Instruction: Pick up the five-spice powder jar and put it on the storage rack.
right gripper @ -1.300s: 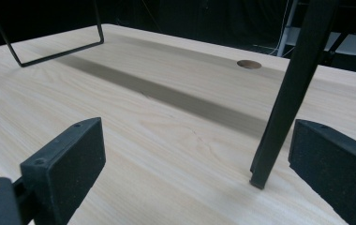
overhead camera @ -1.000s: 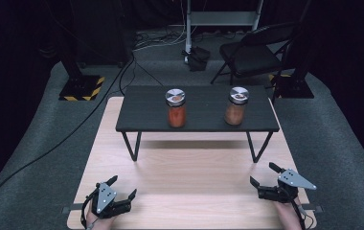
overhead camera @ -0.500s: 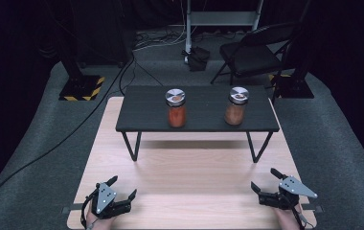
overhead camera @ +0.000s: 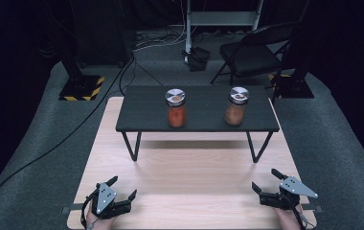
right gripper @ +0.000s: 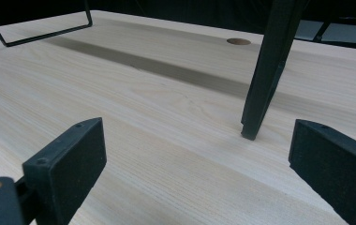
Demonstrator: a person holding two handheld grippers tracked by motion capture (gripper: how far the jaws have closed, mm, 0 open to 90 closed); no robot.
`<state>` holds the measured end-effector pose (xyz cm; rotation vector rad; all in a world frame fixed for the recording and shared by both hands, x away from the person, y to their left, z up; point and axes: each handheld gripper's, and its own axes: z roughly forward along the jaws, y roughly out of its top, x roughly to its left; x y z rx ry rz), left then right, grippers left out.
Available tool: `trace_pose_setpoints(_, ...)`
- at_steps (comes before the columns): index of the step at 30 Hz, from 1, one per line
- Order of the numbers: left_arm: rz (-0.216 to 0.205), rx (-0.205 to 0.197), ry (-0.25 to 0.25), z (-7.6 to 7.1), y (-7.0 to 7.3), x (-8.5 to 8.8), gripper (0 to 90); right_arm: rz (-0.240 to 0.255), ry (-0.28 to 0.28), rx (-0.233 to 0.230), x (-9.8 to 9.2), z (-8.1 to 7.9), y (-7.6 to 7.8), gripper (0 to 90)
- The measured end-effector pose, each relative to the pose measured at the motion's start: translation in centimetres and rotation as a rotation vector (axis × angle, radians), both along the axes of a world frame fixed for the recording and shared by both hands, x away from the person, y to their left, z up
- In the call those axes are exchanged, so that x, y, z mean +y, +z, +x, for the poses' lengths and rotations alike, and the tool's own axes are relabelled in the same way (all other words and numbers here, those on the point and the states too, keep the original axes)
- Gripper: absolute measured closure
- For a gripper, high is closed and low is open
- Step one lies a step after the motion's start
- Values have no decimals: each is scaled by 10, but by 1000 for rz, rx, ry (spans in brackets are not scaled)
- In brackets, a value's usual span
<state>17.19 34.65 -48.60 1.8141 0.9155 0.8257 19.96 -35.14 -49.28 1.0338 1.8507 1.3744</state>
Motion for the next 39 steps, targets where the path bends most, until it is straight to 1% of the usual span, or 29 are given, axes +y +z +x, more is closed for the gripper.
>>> trace_pose_setpoints(11, 7, 8, -1, 1, 1, -1, 142, -10, 3, 4, 1, 1, 1, 42)
trace_pose_setpoints(39, 13, 5, -2, 1, 1, -2, 141, -26, 8, 6, 3, 1, 3, 52)
